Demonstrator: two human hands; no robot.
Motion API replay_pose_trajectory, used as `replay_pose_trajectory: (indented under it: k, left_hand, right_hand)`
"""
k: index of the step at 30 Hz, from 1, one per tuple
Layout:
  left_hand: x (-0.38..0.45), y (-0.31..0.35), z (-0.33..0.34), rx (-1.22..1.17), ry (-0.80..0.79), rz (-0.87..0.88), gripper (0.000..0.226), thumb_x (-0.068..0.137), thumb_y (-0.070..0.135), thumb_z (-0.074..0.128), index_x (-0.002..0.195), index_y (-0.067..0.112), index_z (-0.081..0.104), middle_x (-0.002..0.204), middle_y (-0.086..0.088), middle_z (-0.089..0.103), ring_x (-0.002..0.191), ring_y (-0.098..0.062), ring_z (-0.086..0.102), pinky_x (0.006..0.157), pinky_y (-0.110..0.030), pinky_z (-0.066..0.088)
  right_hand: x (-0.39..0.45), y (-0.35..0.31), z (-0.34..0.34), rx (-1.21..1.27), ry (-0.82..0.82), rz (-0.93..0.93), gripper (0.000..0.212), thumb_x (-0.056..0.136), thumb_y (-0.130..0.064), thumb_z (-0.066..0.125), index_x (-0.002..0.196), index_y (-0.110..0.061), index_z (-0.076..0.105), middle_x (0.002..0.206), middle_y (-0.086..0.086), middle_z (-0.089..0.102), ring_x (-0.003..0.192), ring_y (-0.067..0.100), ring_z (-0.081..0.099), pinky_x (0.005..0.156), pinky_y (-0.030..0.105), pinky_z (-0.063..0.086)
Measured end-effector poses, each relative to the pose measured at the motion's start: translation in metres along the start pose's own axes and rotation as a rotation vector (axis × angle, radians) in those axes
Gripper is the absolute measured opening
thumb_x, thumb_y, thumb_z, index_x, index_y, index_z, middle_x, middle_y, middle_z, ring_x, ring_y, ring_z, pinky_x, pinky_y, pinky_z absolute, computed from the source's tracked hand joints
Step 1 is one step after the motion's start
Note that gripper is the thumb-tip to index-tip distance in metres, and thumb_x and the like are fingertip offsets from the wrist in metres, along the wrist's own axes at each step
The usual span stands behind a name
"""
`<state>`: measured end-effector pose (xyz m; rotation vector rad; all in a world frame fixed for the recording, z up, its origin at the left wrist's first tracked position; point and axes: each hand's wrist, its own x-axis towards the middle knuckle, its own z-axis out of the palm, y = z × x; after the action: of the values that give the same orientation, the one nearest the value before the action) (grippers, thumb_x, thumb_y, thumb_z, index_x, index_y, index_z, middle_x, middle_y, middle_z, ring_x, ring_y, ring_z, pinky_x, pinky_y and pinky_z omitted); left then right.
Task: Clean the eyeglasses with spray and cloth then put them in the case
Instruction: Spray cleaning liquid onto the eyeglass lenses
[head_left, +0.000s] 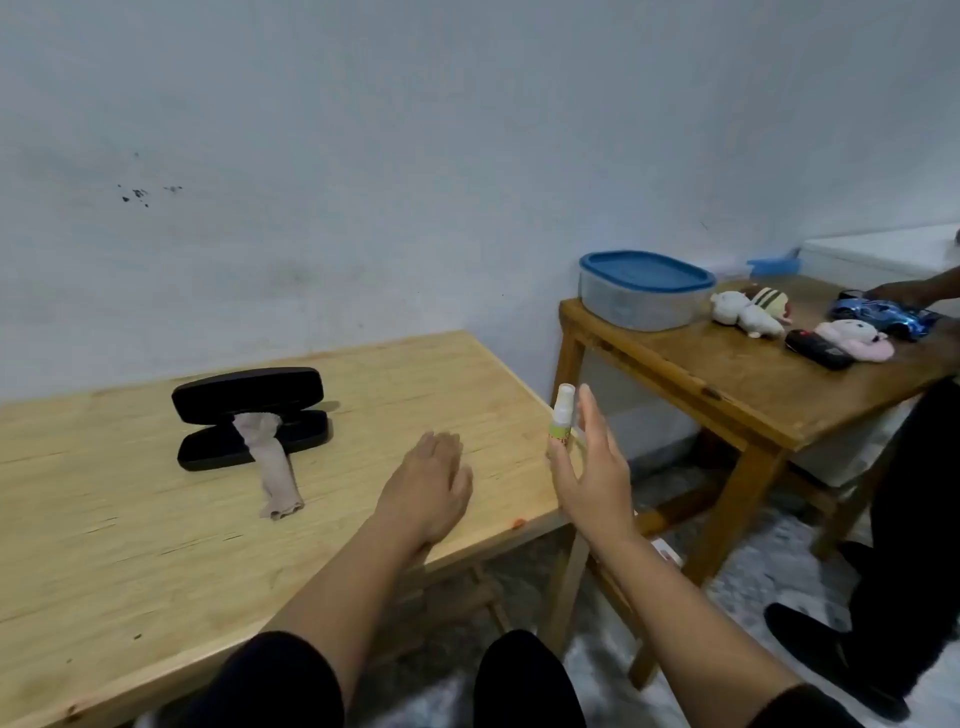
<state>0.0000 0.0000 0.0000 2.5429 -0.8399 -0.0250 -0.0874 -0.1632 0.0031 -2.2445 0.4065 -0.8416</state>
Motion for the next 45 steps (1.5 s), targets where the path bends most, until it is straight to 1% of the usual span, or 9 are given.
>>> replay_pose_trajectory:
  k: [9,13,16,20,22,26,31,36,45]
  left_hand:
    - [0.008,-0.009,0.010,0.023,0.006,-0.048,0.053,0.095,0.042,0.034,0.143,0.020,0.029,0.153,0.002,0.027,0.142,-0.016,0.019,0.115,-0.034,0.019]
    - [0.009,-0.010,0.011,0.009,-0.002,-0.060,0.052,0.094,0.042,0.036,0.142,0.022,0.032,0.152,0.002,0.030,0.141,-0.015,0.022,0.114,-0.034,0.021]
    - [0.010,-0.005,0.006,-0.162,0.069,-0.086,0.041,0.094,0.038,0.041,0.131,0.022,0.047,0.137,0.000,0.052,0.119,-0.013,0.048,0.097,-0.026,0.040]
    - [0.022,0.025,-0.009,-0.433,0.198,-0.075,0.034,0.096,0.035,0.043,0.124,0.021,0.057,0.127,0.001,0.060,0.118,-0.015,0.053,0.092,-0.020,0.034]
    - [0.030,0.044,-0.016,-0.526,0.200,-0.019,0.034,0.095,0.035,0.045,0.122,0.019,0.059,0.125,0.002,0.063,0.116,-0.013,0.055,0.092,-0.019,0.035]
    - [0.041,0.070,-0.021,-0.733,0.197,-0.025,0.031,0.092,0.035,0.050,0.115,0.019,0.063,0.114,0.003,0.068,0.105,-0.010,0.060,0.092,-0.026,0.046]
    - [0.048,0.076,-0.016,-0.905,0.162,-0.122,0.023,0.090,0.031,0.055,0.103,0.017,0.068,0.095,0.002,0.069,0.087,-0.010,0.061,0.075,-0.024,0.049]
    - [0.055,0.076,-0.018,-1.054,0.102,-0.266,0.021,0.086,0.025,0.061,0.100,0.014,0.071,0.105,-0.006,0.070,0.094,-0.019,0.064,0.085,-0.029,0.052]
    - [0.064,0.087,-0.028,-1.220,0.110,-0.350,0.008,0.083,0.018,0.064,0.086,0.015,0.071,0.099,-0.009,0.071,0.100,-0.023,0.065,0.093,-0.036,0.052]
  right_hand:
    - [0.016,0.014,0.014,0.010,-0.049,0.002,0.066,0.093,-0.024,0.052,0.145,-0.038,0.014,0.133,0.006,0.053,0.105,0.020,0.058,0.080,0.028,0.043]
    - [0.022,0.011,0.018,0.055,-0.081,-0.006,0.068,0.093,-0.023,0.051,0.145,-0.042,0.011,0.141,0.004,0.045,0.111,0.020,0.056,0.088,0.039,0.051]
    - [0.023,0.005,0.018,0.091,-0.095,-0.051,0.068,0.094,-0.022,0.049,0.144,-0.042,0.009,0.150,-0.001,0.032,0.122,0.013,0.045,0.091,0.028,0.042]
    - [0.018,0.000,0.019,0.138,-0.142,-0.093,0.068,0.095,-0.024,0.047,0.133,-0.059,0.003,0.143,0.003,0.041,0.107,0.019,0.057,0.085,0.037,0.053]
    - [0.017,-0.002,0.019,0.149,-0.166,-0.102,0.065,0.096,-0.024,0.046,0.135,-0.055,0.005,0.143,0.002,0.042,0.108,0.019,0.058,0.087,0.035,0.053]
    - [0.014,-0.010,0.013,0.149,-0.212,-0.109,0.061,0.097,-0.020,0.044,0.138,-0.044,0.007,0.139,-0.018,0.033,0.116,-0.004,0.040,0.084,-0.005,0.033]
    - [0.017,-0.017,0.007,0.149,-0.193,-0.103,0.056,0.096,-0.033,0.039,0.143,-0.039,0.008,0.143,0.002,0.047,0.118,0.019,0.055,0.092,0.025,0.044]
    - [0.014,-0.018,0.009,0.061,-0.171,-0.100,0.054,0.097,-0.033,0.033,0.145,-0.034,0.008,0.129,0.005,0.059,0.097,0.006,0.057,0.077,0.011,0.040]
    - [0.022,-0.025,0.000,-0.030,-0.123,-0.167,0.055,0.098,-0.032,0.033,0.148,-0.032,0.010,0.133,0.002,0.054,0.101,0.004,0.052,0.073,0.012,0.037]
